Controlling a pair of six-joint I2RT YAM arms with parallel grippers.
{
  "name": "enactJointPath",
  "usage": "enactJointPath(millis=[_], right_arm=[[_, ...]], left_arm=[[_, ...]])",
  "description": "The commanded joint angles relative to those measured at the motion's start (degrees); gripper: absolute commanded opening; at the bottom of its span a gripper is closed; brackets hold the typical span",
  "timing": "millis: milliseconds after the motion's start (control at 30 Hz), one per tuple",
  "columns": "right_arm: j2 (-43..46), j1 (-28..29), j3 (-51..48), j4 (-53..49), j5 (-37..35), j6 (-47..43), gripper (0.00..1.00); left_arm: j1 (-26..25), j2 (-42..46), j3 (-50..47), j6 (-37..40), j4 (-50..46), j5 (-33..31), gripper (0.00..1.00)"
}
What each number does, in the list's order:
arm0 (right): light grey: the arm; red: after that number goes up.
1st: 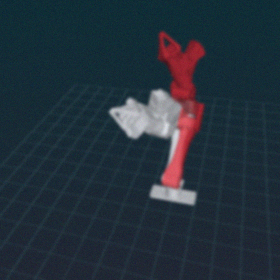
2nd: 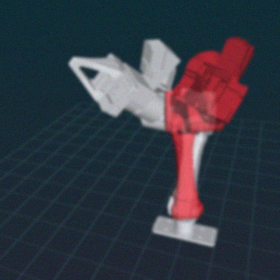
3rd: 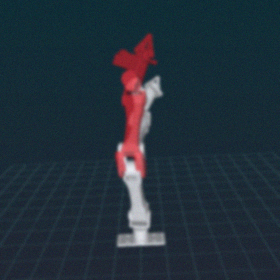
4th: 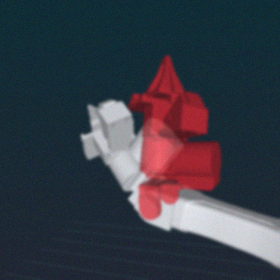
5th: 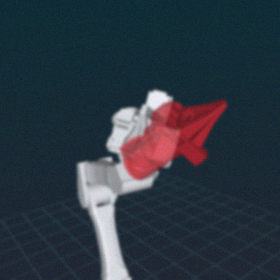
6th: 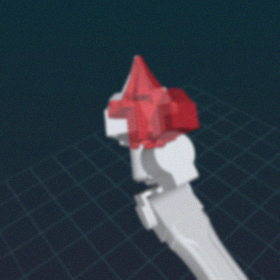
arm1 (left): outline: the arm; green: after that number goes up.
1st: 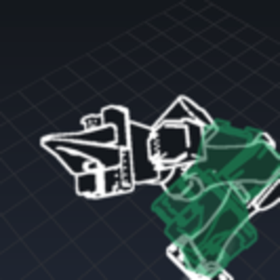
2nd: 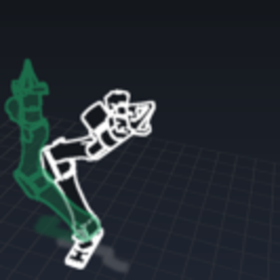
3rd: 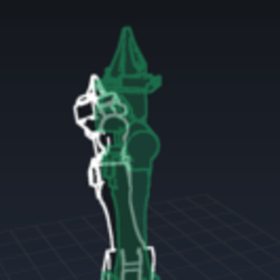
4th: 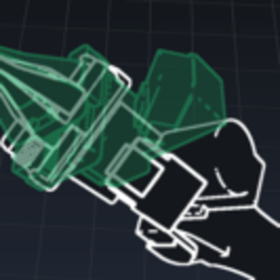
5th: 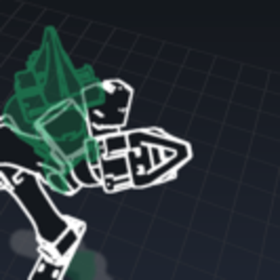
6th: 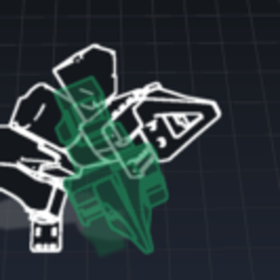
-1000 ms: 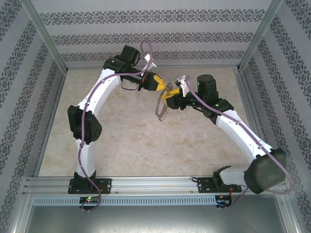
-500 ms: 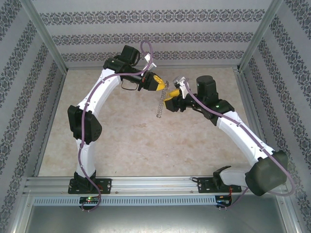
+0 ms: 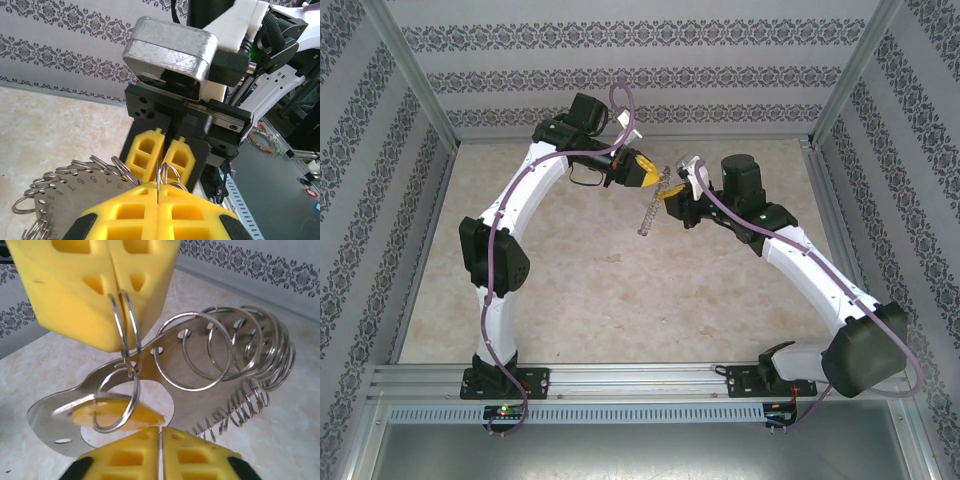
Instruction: Put the keys on the keyring
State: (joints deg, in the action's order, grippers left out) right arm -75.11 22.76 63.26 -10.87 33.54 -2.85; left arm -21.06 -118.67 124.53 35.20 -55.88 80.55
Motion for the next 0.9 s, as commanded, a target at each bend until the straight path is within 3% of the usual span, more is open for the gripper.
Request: enactJointPath(millis=[0, 200, 267, 333, 500, 867], right_arm=[[-0.1, 0.7, 0.98, 0.17, 1.15, -0.09, 0.02], [-0.58, 1.7, 1.65, -1.78, 2.99, -1.2, 0.02], [0.41, 0.58, 1.23, -2.37, 2.72, -1.51, 0.25], [1.75, -1.82, 0.54, -1.78, 3.97, -0.46, 0.32], [4.26, -7.64, -0.5, 2.5, 10.69, 3.75, 0.35], [1.02, -7.96, 2.66, 7.07, 16.55, 6.53, 0.35]], left_arm=[[-0.46, -0.33, 2.1, -0.73, 2.2, 1.62, 0.0], [-0.39, -0.33, 2.03, -1.43, 2.9, 1.3, 0.0], [-0.44, -0.33, 2.03, -1.45, 2.8, 1.24, 0.0], [-0.45, -0.24, 2.03, -1.45, 2.75, 1.13, 0.0], [-0.42, -0.25, 1.93, -1.31, 2.63, 1.14, 0.0], [-0.43, -0.24, 1.95, -1.45, 2.62, 0.94, 0.0]])
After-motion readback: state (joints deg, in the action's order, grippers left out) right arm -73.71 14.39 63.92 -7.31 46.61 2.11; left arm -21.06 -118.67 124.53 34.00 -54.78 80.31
